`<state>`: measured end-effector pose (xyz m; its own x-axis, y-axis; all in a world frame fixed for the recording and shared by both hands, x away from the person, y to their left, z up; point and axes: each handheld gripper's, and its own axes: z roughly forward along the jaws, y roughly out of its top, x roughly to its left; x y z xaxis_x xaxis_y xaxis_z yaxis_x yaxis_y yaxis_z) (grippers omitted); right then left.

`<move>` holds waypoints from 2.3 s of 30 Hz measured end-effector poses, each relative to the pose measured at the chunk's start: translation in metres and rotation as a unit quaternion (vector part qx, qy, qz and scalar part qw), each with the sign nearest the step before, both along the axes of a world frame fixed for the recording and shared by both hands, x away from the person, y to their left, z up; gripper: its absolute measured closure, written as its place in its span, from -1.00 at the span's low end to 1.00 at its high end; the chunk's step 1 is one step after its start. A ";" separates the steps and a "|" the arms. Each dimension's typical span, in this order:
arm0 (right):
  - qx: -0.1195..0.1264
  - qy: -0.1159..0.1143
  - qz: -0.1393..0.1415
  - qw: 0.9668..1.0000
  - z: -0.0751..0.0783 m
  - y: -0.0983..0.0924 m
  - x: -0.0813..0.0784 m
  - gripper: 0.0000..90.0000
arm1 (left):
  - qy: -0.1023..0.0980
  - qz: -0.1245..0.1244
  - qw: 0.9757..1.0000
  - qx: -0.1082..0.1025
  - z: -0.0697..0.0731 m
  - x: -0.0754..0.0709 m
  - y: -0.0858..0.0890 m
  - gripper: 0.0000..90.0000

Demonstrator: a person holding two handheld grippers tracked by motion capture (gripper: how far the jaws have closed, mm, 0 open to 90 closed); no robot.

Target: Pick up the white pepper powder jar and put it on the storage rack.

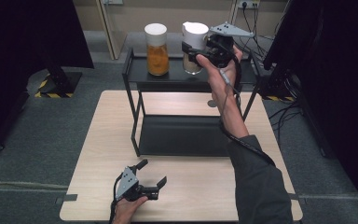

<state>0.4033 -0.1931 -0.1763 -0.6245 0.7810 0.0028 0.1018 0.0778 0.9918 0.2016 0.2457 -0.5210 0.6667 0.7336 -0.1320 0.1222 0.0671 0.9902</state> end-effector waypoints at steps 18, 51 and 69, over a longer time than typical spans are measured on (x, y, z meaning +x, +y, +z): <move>-0.005 -0.002 -0.018 1.000 -0.014 0.011 0.012 -0.32 | -0.001 -0.002 1.000 0.001 0.000 0.000 0.000 -0.98; -0.005 -0.005 -0.023 1.000 -0.018 -0.001 -0.003 -0.96 | -0.002 -0.003 1.000 0.003 0.000 0.000 0.000 -0.98; 0.023 -0.011 0.007 1.000 -0.042 -0.041 -0.025 -0.99 | -0.003 -0.003 1.000 0.005 0.000 0.000 -0.001 -0.98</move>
